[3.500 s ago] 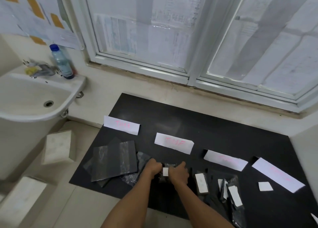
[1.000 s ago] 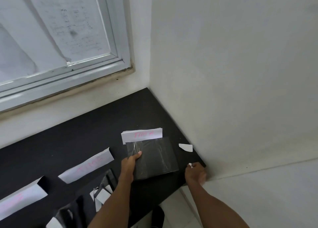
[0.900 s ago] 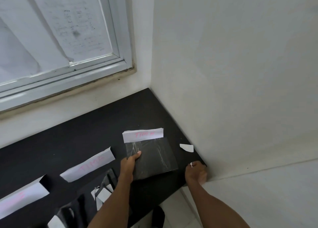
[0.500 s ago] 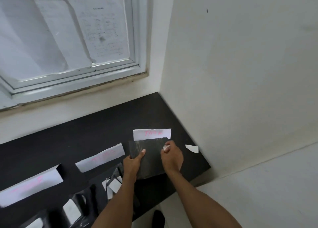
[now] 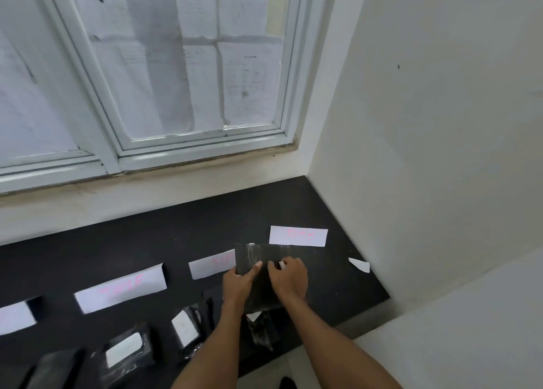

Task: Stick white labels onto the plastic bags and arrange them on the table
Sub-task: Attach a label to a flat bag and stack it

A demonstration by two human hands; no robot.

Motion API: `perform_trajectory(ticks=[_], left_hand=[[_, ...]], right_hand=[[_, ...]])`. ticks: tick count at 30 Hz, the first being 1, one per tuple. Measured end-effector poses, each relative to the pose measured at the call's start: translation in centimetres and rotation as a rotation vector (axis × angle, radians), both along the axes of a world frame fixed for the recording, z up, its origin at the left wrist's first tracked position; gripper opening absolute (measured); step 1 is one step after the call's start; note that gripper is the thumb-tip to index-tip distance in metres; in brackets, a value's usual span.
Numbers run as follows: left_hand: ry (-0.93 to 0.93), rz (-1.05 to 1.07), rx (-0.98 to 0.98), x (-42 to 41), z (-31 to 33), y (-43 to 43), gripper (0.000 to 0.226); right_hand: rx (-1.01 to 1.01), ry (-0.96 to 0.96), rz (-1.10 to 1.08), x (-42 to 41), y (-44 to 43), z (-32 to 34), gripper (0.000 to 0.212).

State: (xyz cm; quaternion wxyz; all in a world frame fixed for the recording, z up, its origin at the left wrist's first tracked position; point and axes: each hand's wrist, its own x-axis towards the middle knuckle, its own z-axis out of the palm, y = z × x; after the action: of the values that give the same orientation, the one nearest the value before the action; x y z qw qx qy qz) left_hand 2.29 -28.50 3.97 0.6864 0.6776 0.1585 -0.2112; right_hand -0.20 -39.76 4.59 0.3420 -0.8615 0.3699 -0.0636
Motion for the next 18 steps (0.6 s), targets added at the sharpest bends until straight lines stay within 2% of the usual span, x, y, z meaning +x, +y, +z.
perform_trajectory(ticks=[3,8,13,18], left_hand=[[-0.026,0.016,-0.019,-0.3,0.5,1.5,0.01],[-0.055,0.045,-0.024,-0.4,1.9,4.1,0.01],[-0.05,0.017,-0.014,-0.6,2.2,6.9,0.022],[-0.084,0.09,0.035,-1.3,2.6,9.5,0.016]], right_hand=[[-0.002,-0.055,-0.018,-0.2,2.1,0.8,0.035],[-0.036,-0.151,-0.053,-1.0,5.6,1.4,0.02],[-0.109,-0.216,-0.086,-1.8,7.9,2.2,0.015],[-0.067,-0.358,-0.226,-2.4,9.7,3.1,0.014]])
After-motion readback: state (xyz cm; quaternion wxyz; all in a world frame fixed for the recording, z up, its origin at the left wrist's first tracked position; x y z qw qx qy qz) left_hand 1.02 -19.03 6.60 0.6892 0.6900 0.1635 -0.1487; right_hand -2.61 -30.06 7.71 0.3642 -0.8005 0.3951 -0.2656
